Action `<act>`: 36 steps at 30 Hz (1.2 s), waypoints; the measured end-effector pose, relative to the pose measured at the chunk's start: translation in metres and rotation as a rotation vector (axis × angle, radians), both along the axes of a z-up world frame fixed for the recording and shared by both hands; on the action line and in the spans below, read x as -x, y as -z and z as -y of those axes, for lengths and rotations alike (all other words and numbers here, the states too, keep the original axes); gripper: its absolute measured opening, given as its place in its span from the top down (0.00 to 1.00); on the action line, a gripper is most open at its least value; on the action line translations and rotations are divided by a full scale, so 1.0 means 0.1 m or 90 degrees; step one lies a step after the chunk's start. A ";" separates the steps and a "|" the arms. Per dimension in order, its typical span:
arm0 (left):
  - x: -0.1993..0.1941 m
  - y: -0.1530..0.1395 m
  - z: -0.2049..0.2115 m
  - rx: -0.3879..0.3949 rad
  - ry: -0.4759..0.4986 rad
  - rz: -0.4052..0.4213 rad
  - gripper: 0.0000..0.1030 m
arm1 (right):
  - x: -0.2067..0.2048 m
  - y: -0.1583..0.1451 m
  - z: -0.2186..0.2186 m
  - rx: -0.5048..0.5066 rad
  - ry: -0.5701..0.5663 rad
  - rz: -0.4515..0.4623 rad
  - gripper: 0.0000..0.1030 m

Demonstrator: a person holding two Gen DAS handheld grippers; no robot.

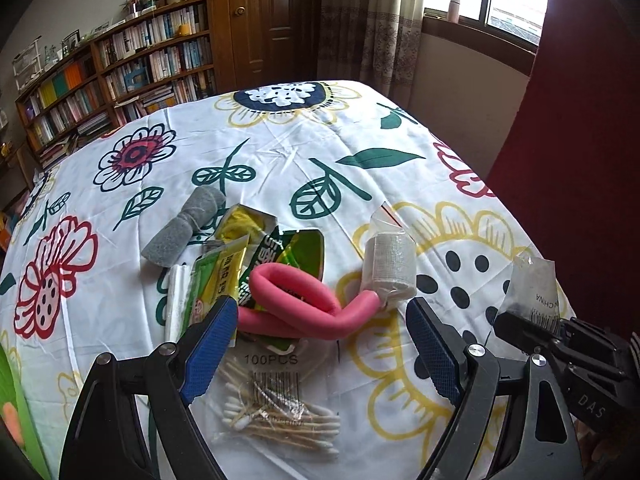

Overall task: Organize soft objects
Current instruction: 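Grasp the clear printed plastic bag with the right gripper while the left grasps the gauze roll bag, then carry the gauze roll into the green plate and open the left gripper while the right carries the bag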

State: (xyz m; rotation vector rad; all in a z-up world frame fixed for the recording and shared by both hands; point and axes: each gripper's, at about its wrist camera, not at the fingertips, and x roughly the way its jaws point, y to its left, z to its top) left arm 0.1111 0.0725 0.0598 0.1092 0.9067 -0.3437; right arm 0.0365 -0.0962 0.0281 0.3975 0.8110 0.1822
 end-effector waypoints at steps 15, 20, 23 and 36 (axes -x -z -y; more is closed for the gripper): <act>-0.24 0.14 0.49 -0.026 0.083 0.016 0.30 | 0.04 0.03 0.11 -0.018 0.004 0.004 0.78; -0.28 0.26 0.56 -0.036 0.099 -0.008 0.55 | 0.06 0.04 0.13 -0.022 0.007 0.004 0.78; -0.28 0.32 0.56 -0.032 0.095 -0.022 0.62 | 0.06 0.04 0.14 -0.023 0.009 0.003 0.78; -0.02 0.09 0.34 0.022 0.073 0.000 0.63 | 0.13 -0.01 0.07 -0.022 0.010 0.007 0.78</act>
